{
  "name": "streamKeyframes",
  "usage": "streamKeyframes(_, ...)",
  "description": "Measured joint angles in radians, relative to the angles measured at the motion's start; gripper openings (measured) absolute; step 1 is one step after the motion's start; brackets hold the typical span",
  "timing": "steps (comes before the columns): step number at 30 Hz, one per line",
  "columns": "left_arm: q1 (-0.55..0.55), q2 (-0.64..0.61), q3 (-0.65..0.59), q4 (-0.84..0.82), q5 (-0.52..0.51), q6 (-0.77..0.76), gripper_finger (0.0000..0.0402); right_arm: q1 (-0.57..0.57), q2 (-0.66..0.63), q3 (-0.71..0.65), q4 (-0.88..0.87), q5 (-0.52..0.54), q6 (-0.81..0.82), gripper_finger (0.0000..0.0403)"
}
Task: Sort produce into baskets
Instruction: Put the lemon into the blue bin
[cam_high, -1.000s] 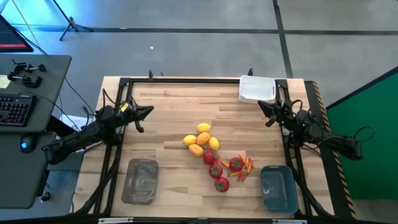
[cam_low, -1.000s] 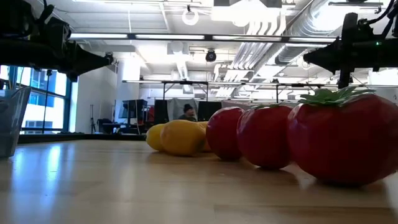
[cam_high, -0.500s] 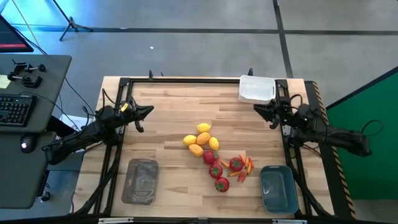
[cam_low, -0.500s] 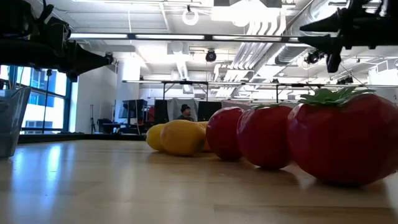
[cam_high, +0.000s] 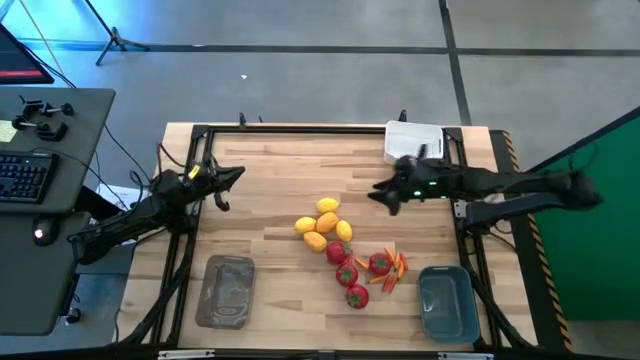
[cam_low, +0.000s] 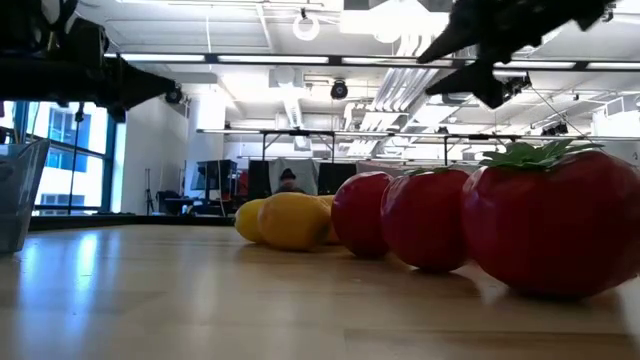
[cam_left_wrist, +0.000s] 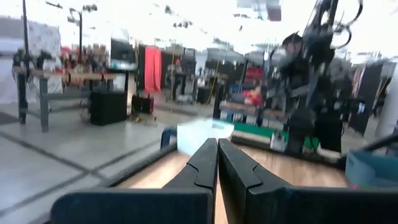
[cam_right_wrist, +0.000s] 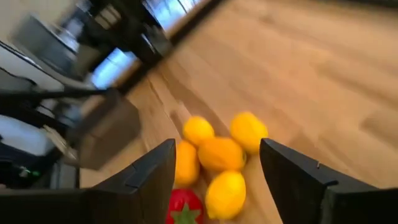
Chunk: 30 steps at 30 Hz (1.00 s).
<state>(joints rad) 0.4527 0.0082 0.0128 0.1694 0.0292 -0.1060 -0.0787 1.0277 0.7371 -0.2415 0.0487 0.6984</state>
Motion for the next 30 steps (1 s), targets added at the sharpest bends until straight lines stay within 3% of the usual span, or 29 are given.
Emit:
streamKeyframes(12, 0.0, 0.0, 0.0, 0.109, 0.0, -0.28, 0.0, 0.073, 0.498, 0.343, -0.316, -0.036, 0.308, 0.0225)
streamKeyframes(16, 0.0, 0.0, 0.0, 0.097, 0.0, -0.283, 0.0, 0.1, 0.632, 0.48, -0.446, -0.06, 0.343, 0.0238)
streamKeyframes(24, 0.0, 0.0, 0.0, 0.024, 0.0, -0.263, 0.0, 0.125, 0.873, 0.754, -0.712, -0.058, 0.356, 0.0307)
streamKeyframes(30, 0.0, 0.0, 0.0, -0.011, 0.001, -0.223, 0.0, 0.125, 1.0, 0.882, -0.815, -0.024, 0.32, 0.032)
